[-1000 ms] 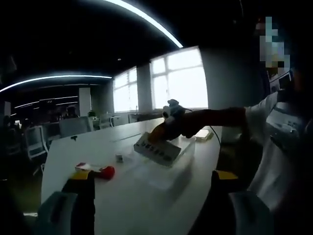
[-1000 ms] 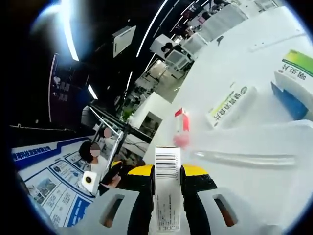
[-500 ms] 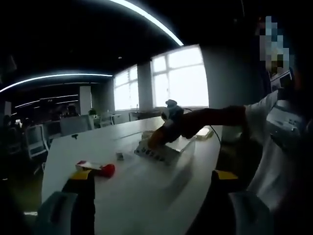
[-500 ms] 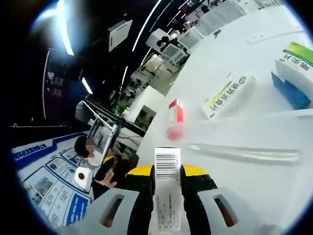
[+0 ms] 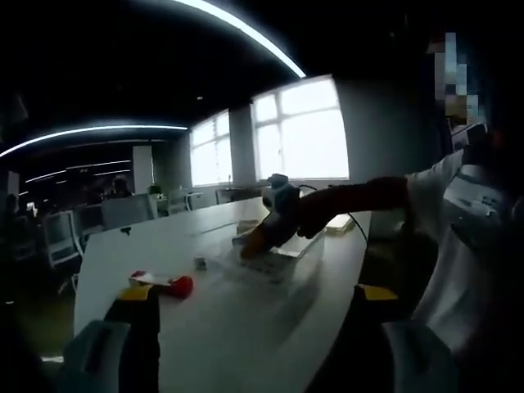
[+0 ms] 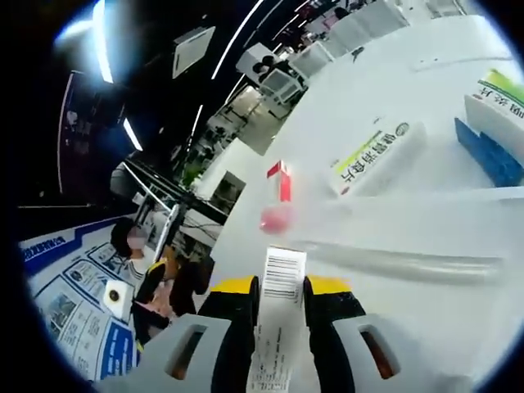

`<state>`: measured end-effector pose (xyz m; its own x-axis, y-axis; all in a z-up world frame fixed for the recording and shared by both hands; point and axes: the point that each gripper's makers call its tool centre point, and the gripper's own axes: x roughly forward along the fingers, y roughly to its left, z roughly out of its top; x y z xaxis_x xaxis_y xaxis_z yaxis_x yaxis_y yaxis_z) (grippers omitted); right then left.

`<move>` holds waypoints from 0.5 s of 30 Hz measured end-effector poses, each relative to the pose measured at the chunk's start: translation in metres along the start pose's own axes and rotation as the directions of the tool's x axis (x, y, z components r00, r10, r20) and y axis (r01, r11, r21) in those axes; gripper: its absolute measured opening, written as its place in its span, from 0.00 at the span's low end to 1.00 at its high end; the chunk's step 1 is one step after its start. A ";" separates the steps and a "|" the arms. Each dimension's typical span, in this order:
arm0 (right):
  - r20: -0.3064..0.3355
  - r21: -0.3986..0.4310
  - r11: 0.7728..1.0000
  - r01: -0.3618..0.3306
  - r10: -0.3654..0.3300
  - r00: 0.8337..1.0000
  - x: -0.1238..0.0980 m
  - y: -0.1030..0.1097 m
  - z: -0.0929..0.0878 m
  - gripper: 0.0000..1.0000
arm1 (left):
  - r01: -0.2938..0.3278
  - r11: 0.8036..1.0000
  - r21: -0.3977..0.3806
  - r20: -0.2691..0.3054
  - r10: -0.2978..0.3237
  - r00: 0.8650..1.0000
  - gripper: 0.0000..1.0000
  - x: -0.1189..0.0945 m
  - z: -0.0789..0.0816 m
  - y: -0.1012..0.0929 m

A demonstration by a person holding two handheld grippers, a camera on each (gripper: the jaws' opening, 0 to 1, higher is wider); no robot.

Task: Arrange the small medicine boxes into an aligned row inside the storage area until every box is upright, visible, and separated from the surrounding clutter.

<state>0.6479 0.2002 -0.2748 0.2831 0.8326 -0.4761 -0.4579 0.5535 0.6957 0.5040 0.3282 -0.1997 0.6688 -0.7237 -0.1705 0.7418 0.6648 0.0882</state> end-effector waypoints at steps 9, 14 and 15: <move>-0.024 -0.223 0.968 0.114 -0.122 0.992 0.000 -0.016 -0.003 0.13 | 0.017 1.000 0.007 0.008 -0.017 1.000 0.98 0.003 0.004 -0.004; -0.016 -0.318 0.939 0.129 -0.142 0.990 -0.002 -0.016 -0.001 0.15 | 0.018 1.000 0.015 0.004 -0.018 1.000 0.98 0.003 0.005 -0.007; -0.018 -0.331 0.935 0.125 -0.139 0.990 -0.005 -0.014 0.000 0.15 | 0.018 1.000 0.018 0.002 -0.018 1.000 0.98 0.003 0.005 -0.007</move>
<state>0.6529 0.1881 -0.2823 0.3290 0.7473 -0.5774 -0.6718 0.6149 0.4131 0.5009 0.3201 -0.1960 0.6556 -0.7358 -0.1697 0.7543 0.6484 0.1027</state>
